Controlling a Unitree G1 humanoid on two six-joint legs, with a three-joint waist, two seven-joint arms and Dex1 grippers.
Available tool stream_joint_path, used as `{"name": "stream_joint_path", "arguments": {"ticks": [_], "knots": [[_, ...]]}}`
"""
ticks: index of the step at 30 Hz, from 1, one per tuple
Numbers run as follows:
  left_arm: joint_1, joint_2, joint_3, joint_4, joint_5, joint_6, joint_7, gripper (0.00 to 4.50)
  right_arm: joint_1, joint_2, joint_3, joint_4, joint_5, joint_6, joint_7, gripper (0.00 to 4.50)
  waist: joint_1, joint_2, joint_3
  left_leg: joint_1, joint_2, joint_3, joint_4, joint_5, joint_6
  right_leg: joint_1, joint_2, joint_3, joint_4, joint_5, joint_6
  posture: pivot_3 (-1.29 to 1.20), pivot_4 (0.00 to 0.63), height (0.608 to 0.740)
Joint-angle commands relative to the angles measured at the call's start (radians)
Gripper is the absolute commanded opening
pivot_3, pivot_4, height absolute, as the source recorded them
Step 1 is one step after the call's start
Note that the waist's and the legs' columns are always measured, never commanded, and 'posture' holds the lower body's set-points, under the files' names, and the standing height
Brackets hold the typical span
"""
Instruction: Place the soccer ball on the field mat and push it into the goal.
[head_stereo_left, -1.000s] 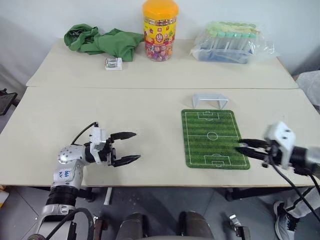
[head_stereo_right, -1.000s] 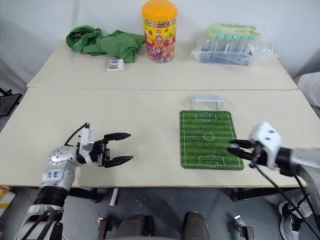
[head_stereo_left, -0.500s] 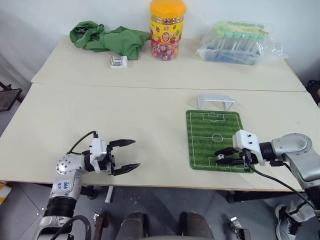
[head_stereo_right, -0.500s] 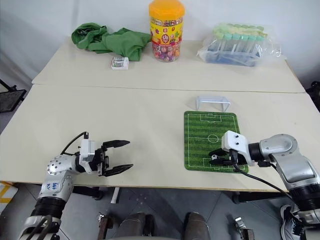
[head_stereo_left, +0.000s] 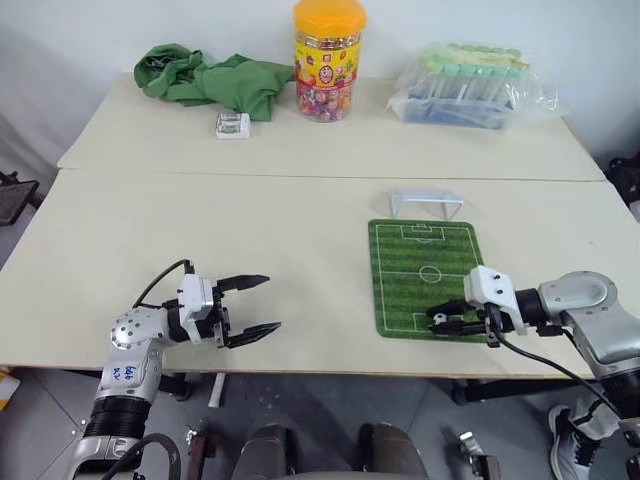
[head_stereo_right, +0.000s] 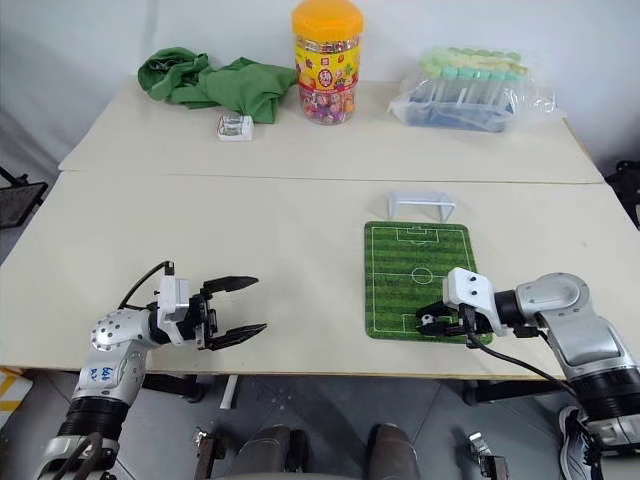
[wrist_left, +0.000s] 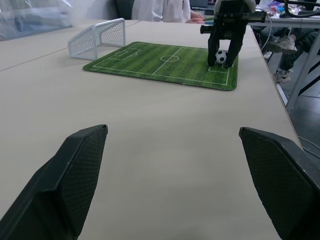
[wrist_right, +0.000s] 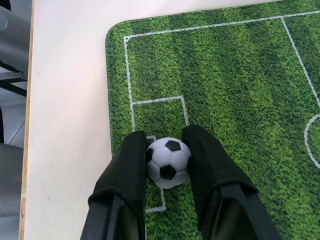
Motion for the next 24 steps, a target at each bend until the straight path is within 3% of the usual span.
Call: {"name": "stream_joint_path", "arguments": {"ticks": [1,3,11,24], "knots": [[-0.007,0.006,0.004,-0.027,-0.006,0.001,0.005,4.50,0.001,0.010,0.006,0.012,-0.012,-0.008,0.003,0.84,0.000,0.000,0.000,0.000,0.000,0.000,0.000,0.000,0.000,0.000,0.000,0.000,0.000,0.000,0.000,0.00,0.150,0.740],[-0.007,0.008,0.004,-0.028,-0.006,0.002,0.006,4.50,0.006,0.011,0.004,0.011,-0.012,-0.008,0.004,0.84,0.000,0.000,0.000,0.000,0.000,0.000,0.000,0.000,0.000,0.000,0.000,0.000,0.000,0.000,0.000,0.00,0.150,0.740],[-0.022,0.008,0.003,-0.025,-0.002,0.008,0.009,4.50,0.016,0.018,-0.003,-0.002,-0.011,-0.018,0.005,3.51,-0.001,0.000,0.000,0.002,0.000,0.000,0.001,0.000,0.000,0.002,0.000,0.000,0.000,0.000,0.000,0.00,0.150,0.740],[-0.043,-0.006,-0.012,-0.012,0.000,0.003,0.008,4.50,-0.005,0.015,-0.015,-0.017,0.000,-0.012,0.007,3.51,-0.001,0.000,0.000,0.002,0.001,0.000,0.001,0.000,0.000,0.003,0.000,0.000,0.000,0.000,0.000,0.00,0.150,0.740]]}}
